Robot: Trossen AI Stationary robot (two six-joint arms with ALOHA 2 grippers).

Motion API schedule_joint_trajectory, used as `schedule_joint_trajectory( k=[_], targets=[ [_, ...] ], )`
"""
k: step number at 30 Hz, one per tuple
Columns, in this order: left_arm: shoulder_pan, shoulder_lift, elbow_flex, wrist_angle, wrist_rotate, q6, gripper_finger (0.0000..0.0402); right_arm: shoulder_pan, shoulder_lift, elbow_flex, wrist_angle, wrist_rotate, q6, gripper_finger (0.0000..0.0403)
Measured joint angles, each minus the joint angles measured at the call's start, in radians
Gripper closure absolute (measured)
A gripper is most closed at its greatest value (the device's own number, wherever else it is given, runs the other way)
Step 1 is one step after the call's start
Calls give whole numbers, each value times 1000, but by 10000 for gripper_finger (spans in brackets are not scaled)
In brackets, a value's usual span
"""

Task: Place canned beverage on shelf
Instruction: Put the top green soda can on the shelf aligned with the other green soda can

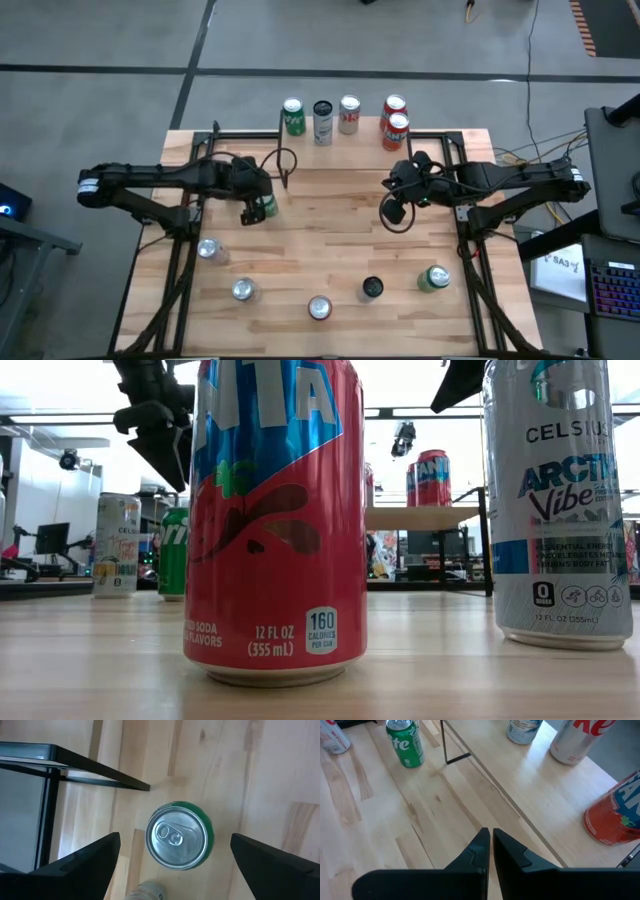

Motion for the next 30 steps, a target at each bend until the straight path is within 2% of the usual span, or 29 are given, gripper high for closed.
schedule_joint_trajectory(
  k=[30],
  targets=[
    [28, 0, -132, 132, 20, -11, 36, 0, 0, 0, 2, 0, 8, 390]
  ],
)
